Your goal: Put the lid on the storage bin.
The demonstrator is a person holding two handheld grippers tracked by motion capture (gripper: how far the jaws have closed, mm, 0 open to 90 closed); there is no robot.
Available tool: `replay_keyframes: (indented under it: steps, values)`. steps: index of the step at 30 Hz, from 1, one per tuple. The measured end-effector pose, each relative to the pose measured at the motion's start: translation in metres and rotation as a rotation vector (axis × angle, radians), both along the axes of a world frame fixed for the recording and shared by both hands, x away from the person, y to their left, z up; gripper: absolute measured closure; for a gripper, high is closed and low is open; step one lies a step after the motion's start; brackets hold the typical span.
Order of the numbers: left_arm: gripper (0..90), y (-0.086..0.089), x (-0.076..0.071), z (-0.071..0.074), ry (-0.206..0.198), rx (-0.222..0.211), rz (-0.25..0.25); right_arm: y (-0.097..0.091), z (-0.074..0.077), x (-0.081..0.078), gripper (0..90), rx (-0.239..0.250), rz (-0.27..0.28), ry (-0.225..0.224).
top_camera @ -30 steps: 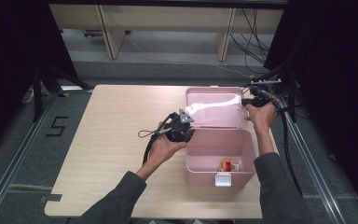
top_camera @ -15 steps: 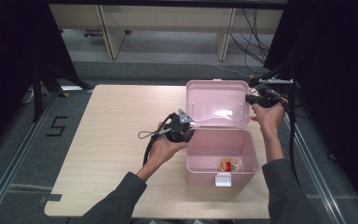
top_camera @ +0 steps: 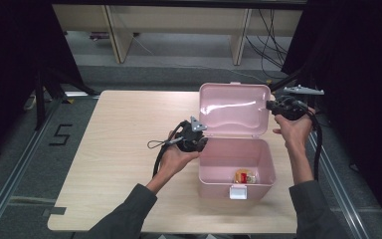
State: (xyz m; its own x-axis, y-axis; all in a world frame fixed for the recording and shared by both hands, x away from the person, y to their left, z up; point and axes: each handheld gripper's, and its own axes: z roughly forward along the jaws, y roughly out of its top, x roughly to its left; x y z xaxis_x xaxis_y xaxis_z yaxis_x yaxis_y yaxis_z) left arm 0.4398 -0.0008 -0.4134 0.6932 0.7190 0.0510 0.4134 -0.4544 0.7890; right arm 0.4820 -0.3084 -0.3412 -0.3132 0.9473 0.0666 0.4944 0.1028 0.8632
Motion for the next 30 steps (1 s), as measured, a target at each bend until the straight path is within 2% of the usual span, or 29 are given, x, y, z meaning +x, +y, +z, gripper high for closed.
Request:
replay_keyframes:
  steps: [2,3,4,5,6,7,8,9,15,16,17,23,30]
  values:
    - [78.7,0.0,0.0,0.0,-0.001,0.002,0.004,-0.001,0.001,-0.003,87.3,-0.005,-0.003,0.0]
    - [78.7,-0.001,-0.001,0.0,0.001,0.0,0.006,0.0,0.002,-0.009,87.4,0.017,-0.005,-0.009]
    - [78.7,-0.001,-0.001,0.0,0.001,0.0,0.006,0.0,0.002,-0.009,87.4,0.017,-0.005,-0.009]
    - [78.7,-0.001,-0.001,0.0,0.001,0.003,0.009,-0.002,0.003,-0.013,87.4,-0.004,0.011,-0.035]
    - [78.7,-0.001,-0.001,0.0,0.0,0.002,0.013,-0.002,0.003,-0.016,87.4,0.007,0.011,-0.035]
    - [78.7,-0.001,-0.001,0.0,-0.001,-0.002,0.012,-0.004,0.004,-0.018,87.4,-0.013,0.026,-0.056]
    - [78.7,-0.002,-0.001,0.0,-0.003,0.004,0.015,-0.005,0.004,-0.02,87.5,-0.014,0.023,-0.054]
    - [78.7,-0.002,-0.001,0.0,-0.001,0.001,0.015,-0.004,0.005,-0.023,87.7,0.005,0.02,-0.051]
    - [78.6,-0.001,-0.001,0.0,-0.004,0.01,0.019,-0.006,0.005,-0.035,88.0,0.007,0.031,-0.092]
    - [78.6,-0.001,-0.001,0.0,-0.004,0.011,0.022,-0.005,0.006,-0.038,88.1,0.01,0.029,-0.085]
    - [78.6,-0.001,-0.001,0.0,-0.004,0.011,0.022,-0.006,0.005,-0.039,88.2,0.003,0.033,-0.11]
    - [78.6,-0.001,-0.002,-0.001,-0.008,0.006,0.024,-0.007,0.005,-0.049,88.3,0.019,0.038,-0.114]
    - [78.5,-0.002,-0.003,-0.002,-0.012,-0.004,0.034,-0.009,0.003,-0.065,88.4,0.003,0.049,-0.155]
